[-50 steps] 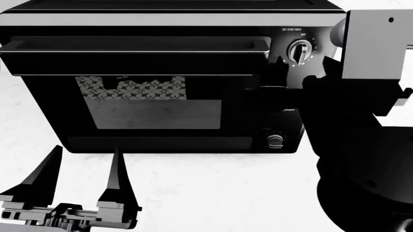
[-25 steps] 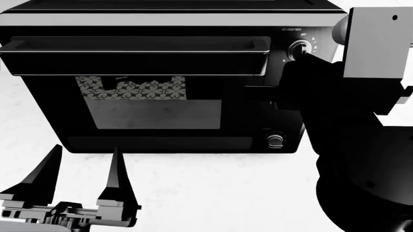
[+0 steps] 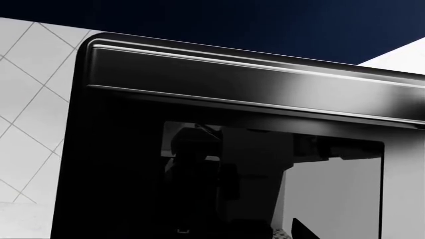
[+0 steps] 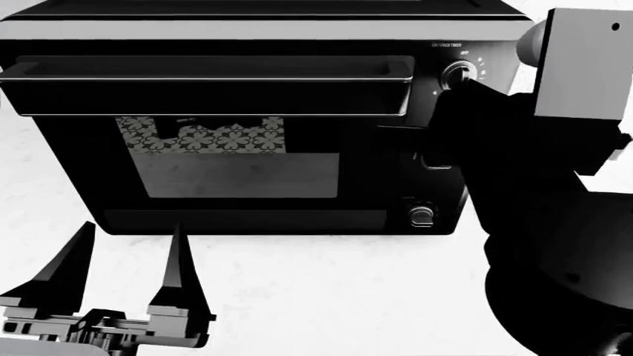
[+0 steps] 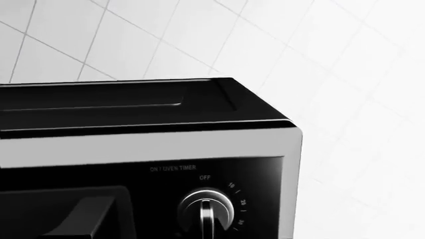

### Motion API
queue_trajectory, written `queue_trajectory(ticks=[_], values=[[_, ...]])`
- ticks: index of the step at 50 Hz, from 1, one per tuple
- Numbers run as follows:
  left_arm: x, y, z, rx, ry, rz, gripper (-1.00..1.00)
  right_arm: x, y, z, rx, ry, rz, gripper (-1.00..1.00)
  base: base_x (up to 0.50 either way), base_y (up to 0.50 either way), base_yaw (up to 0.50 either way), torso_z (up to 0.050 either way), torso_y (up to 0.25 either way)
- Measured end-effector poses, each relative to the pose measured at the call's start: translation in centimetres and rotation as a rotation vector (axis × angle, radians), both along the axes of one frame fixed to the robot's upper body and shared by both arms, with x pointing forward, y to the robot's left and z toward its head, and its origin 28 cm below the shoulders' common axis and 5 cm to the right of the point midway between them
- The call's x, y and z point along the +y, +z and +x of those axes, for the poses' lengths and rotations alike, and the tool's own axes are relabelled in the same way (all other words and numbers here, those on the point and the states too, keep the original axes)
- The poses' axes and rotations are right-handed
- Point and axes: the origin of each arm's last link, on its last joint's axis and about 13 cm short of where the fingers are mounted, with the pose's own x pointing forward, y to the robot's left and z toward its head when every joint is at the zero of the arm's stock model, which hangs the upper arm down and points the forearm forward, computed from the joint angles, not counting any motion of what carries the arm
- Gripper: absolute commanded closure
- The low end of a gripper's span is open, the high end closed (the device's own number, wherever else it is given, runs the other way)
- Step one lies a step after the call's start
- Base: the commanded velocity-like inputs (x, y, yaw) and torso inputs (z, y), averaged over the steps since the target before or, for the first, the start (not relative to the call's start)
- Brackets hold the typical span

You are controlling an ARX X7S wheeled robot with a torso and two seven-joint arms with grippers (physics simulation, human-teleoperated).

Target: Turn on the toaster oven by setting the timer.

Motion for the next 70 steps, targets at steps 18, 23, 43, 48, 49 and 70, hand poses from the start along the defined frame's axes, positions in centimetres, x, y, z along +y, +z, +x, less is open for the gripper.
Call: queue_trajectory(ticks=[18, 23, 43, 48, 49, 70], values=[[0.13, -0.12, 0.06, 0.004, 0.002, -0.004, -1.0, -0.28, 0.17, 0.36, -0.006, 0.043, 0.174, 1.0, 0.0, 0.0, 0.0, 0.0, 0.0], [0.18, -0.16, 0.11, 0.006, 0.003, -0.005, -1.0, -0.32, 0.22, 0.48, -0.006, 0.052, 0.219, 1.0, 0.0, 0.0, 0.0, 0.0, 0.0], [0.28, -0.24, 0.15, 0.008, 0.004, -0.009, -1.0, -0.56, 0.4, 0.45, 0.001, 0.086, 0.379, 1.0, 0.0, 0.0, 0.0, 0.0, 0.0], [0.3, -0.23, 0.16, 0.008, 0.004, -0.01, -1.0, -0.59, 0.42, 0.31, 0.003, 0.092, 0.411, 1.0, 0.0, 0.0, 0.0, 0.0, 0.0], [0.31, -0.23, 0.16, 0.008, 0.004, -0.01, -1.0, -0.6, 0.42, 0.27, 0.003, 0.093, 0.416, 1.0, 0.0, 0.0, 0.0, 0.0, 0.0], [0.36, -0.26, 0.19, 0.009, 0.003, -0.013, -1.0, -0.7, 0.56, 0.06, 0.008, 0.11, 0.523, 1.0, 0.0, 0.0, 0.0, 0.0, 0.0]])
